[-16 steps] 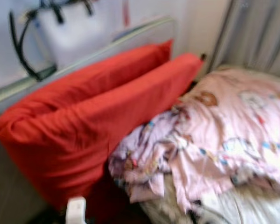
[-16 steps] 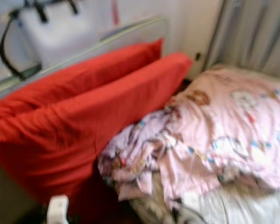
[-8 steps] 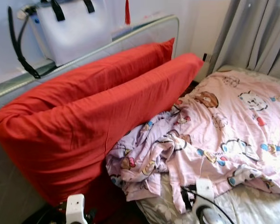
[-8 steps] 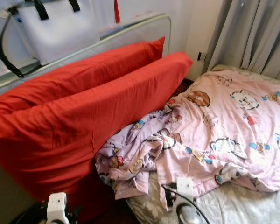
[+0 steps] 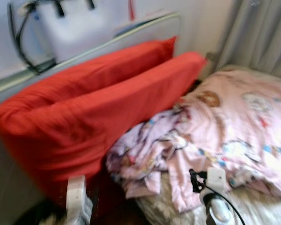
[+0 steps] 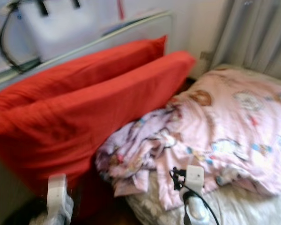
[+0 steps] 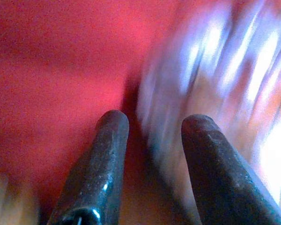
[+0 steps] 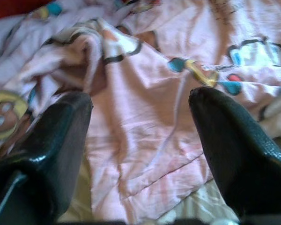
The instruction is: Clean up the room
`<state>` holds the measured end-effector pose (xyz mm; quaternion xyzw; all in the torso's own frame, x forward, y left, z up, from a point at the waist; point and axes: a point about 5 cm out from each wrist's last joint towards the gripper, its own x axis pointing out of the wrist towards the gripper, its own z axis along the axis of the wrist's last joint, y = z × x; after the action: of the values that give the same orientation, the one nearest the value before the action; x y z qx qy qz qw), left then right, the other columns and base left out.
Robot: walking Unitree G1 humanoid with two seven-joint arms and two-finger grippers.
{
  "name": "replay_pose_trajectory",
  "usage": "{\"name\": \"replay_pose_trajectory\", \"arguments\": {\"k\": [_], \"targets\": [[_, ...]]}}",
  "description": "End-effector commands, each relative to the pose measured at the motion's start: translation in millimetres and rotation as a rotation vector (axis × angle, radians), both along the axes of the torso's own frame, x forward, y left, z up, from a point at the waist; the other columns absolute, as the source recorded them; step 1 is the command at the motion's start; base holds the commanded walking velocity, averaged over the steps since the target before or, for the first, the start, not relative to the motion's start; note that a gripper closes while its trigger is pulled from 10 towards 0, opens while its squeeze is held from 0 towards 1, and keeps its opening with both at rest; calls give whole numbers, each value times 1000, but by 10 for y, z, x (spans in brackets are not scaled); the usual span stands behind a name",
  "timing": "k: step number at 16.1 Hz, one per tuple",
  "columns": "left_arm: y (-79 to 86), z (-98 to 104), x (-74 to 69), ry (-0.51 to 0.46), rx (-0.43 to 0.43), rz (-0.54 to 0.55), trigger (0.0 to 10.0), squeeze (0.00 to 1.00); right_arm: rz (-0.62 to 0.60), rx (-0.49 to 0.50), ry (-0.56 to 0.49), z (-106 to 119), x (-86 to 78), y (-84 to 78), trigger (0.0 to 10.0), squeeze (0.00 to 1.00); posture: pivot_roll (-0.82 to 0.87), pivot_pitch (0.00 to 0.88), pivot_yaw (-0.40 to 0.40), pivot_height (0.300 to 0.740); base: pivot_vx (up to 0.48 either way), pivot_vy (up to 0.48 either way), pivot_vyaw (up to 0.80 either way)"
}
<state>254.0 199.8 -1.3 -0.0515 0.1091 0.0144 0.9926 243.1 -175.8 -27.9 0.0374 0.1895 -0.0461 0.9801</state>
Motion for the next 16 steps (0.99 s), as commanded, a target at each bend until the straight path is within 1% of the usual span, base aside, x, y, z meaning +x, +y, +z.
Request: {"name": "replay_pose_trajectory", "arguments": {"k": [1, 3, 5, 7, 10, 11, 14, 16], "targets": [[12, 344, 214, -174, 33, -17, 10000, 0, 27, 12, -28, 34, 24, 72, 10000, 0, 42, 12, -9, 740, 0, 0, 0], [23, 366, 256, -179, 37, -22, 10000, 0, 38, 23, -15, 8, 4, 128, 10000, 0, 42, 10, -9, 740, 0, 0, 0], [36, 416, 246, -198, 37, -20, 10000, 0, 24, 31, -28, 24, 10, 129, 10000, 0, 39, 7, -7, 740, 0, 0, 0], [46, 449, 129, -199, 36, -17, 10000, 0, 21, 36, -57, 65, 24, 125, 10000, 0, 31, 2, -8, 740, 0, 0, 0], [67, 400, 28, -182, 37, -11, 10000, 0, 23, 27, -68, 78, 20, 103, 10000, 0, 29, 0, -5, 740, 0, 0, 0], [61, 397, 20, -171, 37, -17, 10000, 0, 18, 26, -68, 79, 19, 97, 10000, 0, 25, 0, -3, 740, 0, 0, 0], [37, 408, 59, -148, 23, -27, 10000, 0, 9, 26, -64, 74, 10, 95, 10000, 0, 9, 0, 7, 740, 0, 0, 0], [28, 421, 85, -142, 22, -30, 10000, 0, 6, 29, -62, 68, -1, 94, 10000, 0, 12, 0, 9, 740, 0, 384, 0]]}}
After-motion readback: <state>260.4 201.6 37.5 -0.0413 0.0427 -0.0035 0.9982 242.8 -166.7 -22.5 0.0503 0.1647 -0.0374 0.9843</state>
